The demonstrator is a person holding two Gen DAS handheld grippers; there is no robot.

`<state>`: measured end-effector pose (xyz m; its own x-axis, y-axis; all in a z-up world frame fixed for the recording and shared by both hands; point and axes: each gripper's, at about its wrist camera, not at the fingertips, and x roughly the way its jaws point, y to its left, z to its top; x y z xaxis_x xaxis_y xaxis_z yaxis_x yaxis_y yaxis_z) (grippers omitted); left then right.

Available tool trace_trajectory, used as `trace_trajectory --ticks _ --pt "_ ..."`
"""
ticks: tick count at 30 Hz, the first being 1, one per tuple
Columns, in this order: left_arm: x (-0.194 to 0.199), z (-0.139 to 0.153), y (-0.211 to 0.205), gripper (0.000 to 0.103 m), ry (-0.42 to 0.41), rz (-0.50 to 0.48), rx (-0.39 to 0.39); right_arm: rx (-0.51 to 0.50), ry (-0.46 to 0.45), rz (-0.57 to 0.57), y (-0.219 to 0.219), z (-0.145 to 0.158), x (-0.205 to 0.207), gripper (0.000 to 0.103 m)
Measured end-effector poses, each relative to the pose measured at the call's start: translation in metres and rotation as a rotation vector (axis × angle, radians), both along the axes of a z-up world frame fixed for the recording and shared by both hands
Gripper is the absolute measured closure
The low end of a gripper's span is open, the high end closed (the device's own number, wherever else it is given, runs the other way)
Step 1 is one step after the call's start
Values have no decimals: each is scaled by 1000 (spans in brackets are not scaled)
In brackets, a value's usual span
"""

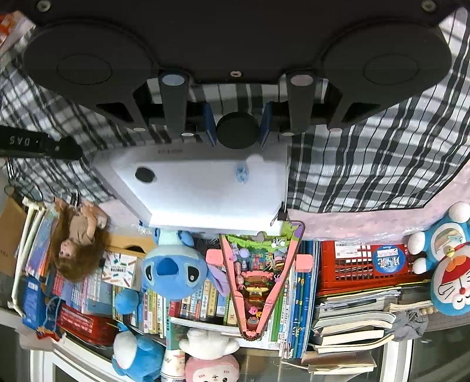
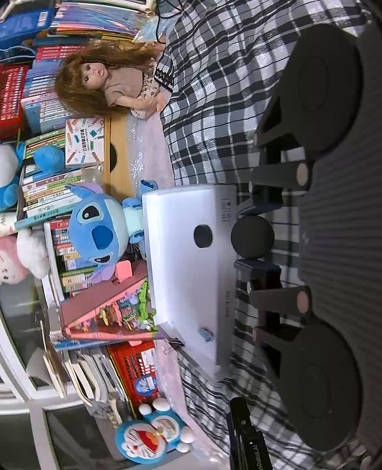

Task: Organize rigid objects
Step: 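Carry both held black discs over the white tray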

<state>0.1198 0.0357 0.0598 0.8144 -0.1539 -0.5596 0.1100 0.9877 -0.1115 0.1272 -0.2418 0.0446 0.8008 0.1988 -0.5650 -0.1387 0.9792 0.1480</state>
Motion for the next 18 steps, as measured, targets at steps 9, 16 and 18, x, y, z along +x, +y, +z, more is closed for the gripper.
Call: trace_trajectory --ticks 9,16,18 --pt "69 19 -7 73 68 -11 -19 71 112 -25 -1 14 57 64" --pt "127 16 -13 73 126 22 -16 36 159 -43 7 16 107 64" --pt "142 11 -15 73 149 31 -14 34 179 -50 9 13 123 64"
